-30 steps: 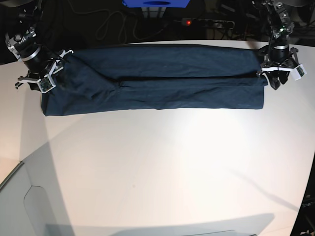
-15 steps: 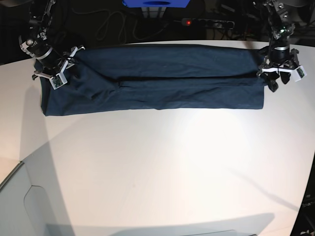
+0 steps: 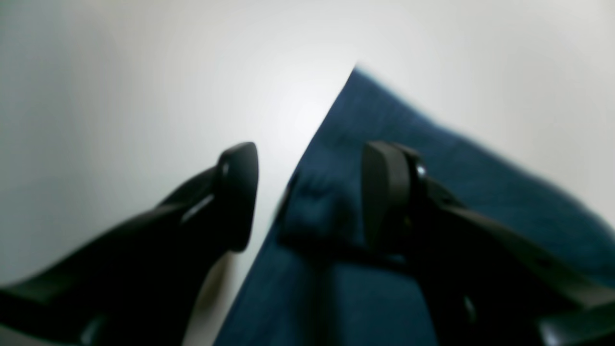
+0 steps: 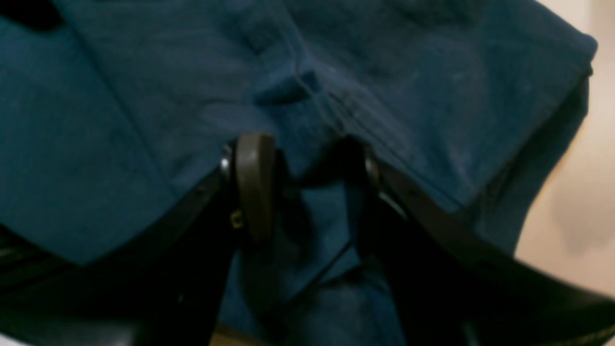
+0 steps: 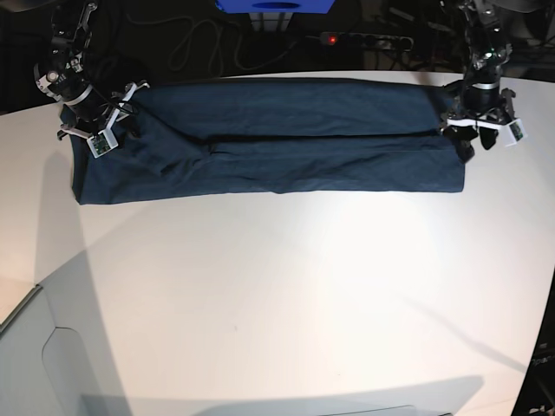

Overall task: Fold the T-shirt properly
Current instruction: 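Grasp the opposite strip end with the left gripper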

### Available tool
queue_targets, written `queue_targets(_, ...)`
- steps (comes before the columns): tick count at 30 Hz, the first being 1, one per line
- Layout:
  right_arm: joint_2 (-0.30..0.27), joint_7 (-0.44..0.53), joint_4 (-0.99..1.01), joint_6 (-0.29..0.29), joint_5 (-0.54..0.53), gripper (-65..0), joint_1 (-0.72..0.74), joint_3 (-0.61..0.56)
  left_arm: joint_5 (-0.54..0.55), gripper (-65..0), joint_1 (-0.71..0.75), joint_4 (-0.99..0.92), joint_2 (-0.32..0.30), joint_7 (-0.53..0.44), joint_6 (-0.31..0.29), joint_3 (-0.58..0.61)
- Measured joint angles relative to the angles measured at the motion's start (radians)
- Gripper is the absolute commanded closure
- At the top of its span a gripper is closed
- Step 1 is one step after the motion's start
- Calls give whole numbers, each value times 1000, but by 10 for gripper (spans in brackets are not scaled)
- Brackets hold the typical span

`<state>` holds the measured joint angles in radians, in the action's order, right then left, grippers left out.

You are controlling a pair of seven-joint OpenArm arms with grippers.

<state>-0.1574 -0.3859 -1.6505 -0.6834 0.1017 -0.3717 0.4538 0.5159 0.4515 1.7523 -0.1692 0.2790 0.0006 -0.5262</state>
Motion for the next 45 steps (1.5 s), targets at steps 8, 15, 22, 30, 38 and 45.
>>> queue_targets(8, 0, 0, 0, 0, 0, -220, 0, 0, -5, -328, -103, -60, -8, 76, 6, -2)
queue_targets(15, 0, -1, 0, 0, 0, -220, 0, -1, -1, -328, -126, -114, -2, 197, 0, -4)
queue_targets(22, 0, -1, 0, 0, 0, -220, 0, -1, -2, -328, -49, -128, -11, 196, -1, -6)
queue_targets(30, 0, 0, 0, 0, 0, -220, 0, -1, -2, -328, -17, -127, -11, 196, -1, -6)
queue_targets(38, 0, 0, 0, 0, 0, -220, -3, -1, -2, -328, -23, -127, -11, 196, -1, -6)
queue_targets(45, 0, 0, 0, 0, 0, -220, -7, -1, -3, -326, -25, -127, -5, 194, -1, -1)
